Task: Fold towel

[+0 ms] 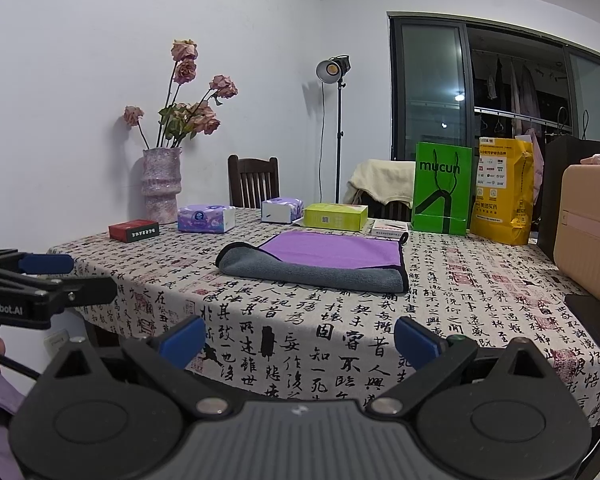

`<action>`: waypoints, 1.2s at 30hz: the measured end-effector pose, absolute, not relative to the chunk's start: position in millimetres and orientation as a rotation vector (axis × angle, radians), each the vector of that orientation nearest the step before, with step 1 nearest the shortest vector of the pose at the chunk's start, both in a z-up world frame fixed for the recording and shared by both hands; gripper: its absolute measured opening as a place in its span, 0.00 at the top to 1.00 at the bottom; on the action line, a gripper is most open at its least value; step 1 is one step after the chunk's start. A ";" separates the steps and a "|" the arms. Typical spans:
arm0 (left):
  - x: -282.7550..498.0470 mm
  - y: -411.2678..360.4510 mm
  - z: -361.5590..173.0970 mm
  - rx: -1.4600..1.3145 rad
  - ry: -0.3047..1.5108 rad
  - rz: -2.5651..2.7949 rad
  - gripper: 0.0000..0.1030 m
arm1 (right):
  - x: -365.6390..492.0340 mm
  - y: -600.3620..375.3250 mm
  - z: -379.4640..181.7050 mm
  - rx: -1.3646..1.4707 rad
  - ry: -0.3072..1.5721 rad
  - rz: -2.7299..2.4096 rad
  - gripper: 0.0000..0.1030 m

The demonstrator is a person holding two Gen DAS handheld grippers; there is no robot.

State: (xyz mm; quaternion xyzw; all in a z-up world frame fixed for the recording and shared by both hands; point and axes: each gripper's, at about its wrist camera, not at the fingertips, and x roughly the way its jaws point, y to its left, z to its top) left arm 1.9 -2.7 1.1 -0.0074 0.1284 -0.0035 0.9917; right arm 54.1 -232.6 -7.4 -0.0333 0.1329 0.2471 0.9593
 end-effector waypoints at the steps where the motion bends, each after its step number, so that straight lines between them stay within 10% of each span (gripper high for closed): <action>1: 1.9 -2.8 1.1 -0.015 0.258 -0.007 0.00 | 54.2 -232.5 -7.3 -0.067 0.270 0.501 0.02; 36: 14.7 -4.2 -1.2 0.007 0.276 -0.003 0.00 | 67.5 -236.2 -8.0 -0.048 0.225 0.471 0.02</action>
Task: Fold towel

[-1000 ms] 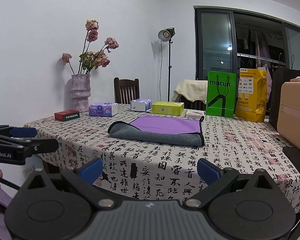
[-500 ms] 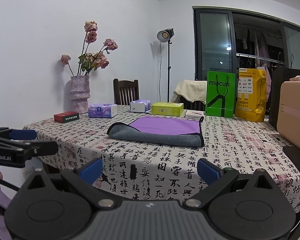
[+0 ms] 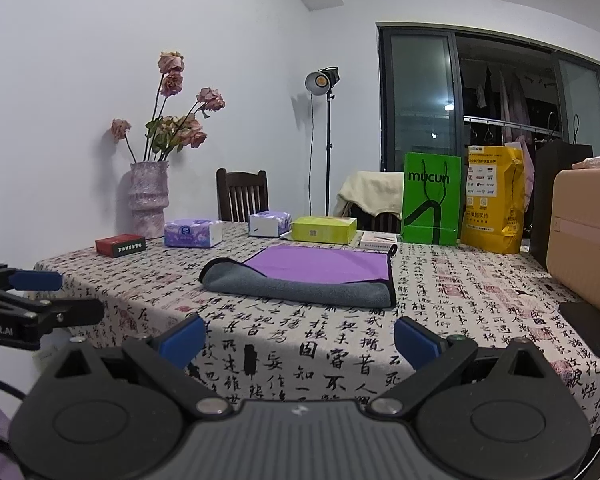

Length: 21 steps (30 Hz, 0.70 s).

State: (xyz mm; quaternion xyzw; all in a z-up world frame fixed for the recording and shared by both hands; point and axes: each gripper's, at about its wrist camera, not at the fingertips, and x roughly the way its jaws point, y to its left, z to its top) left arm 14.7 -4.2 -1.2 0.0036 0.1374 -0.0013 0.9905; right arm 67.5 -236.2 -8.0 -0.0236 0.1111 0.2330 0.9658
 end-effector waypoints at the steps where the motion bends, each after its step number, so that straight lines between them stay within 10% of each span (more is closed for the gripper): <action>1: 16.3 -4.0 -1.9 0.007 0.277 -0.002 0.00 | 69.1 -236.4 -8.3 -0.047 0.224 0.471 0.02; 21: 72.6 15.5 -11.2 -0.012 0.239 0.038 0.00 | 122.8 -244.2 -23.4 -0.056 0.247 0.407 0.02</action>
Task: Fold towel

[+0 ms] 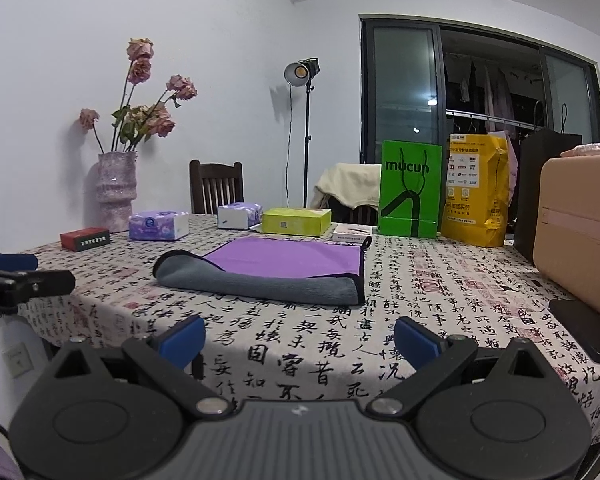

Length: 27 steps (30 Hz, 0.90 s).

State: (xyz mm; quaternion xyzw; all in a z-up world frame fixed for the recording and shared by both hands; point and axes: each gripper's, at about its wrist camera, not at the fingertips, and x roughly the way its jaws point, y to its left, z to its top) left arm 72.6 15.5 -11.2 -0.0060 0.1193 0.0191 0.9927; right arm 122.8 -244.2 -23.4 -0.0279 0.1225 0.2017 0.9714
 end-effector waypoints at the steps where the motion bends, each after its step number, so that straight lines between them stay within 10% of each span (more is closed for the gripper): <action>1: 76.0 16.7 -11.3 -0.010 0.241 0.041 0.00 | 126.4 -243.9 -24.0 -0.056 0.248 0.405 0.02; 27: 151.5 30.9 -24.6 -0.021 0.331 0.054 0.00 | 201.3 -234.1 -40.2 -0.055 0.325 0.391 0.03</action>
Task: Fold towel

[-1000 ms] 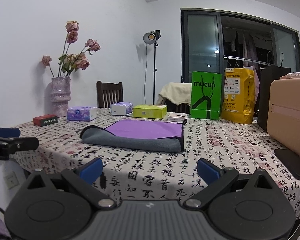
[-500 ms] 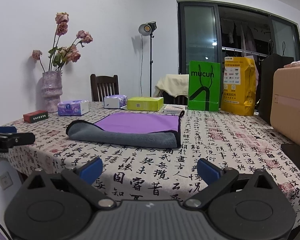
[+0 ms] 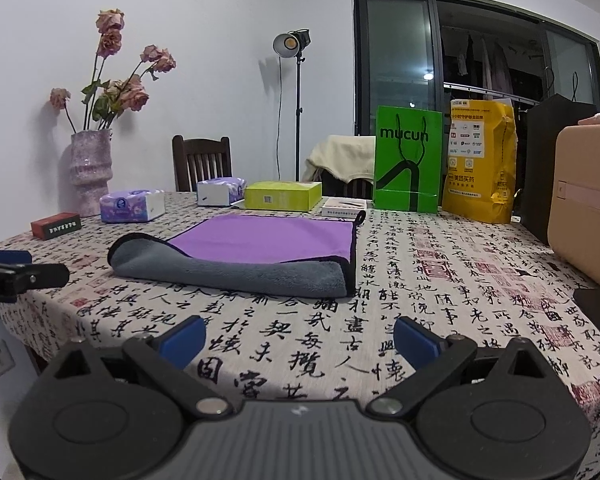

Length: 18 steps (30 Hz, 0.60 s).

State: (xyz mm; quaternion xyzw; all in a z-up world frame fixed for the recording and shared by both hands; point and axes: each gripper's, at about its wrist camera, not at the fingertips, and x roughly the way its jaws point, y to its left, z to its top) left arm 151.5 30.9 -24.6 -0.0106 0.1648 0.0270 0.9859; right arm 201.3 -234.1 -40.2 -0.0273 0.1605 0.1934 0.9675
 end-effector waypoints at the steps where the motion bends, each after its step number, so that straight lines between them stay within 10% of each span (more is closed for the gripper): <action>1: 155.1 31.3 -24.0 -0.021 0.334 0.054 0.00 | 204.4 -233.6 -39.6 -0.055 0.327 0.393 0.04; 18: 233.2 40.0 -9.9 -0.012 0.406 0.060 0.14 | 270.0 -225.7 -22.4 -0.071 0.381 0.408 0.16</action>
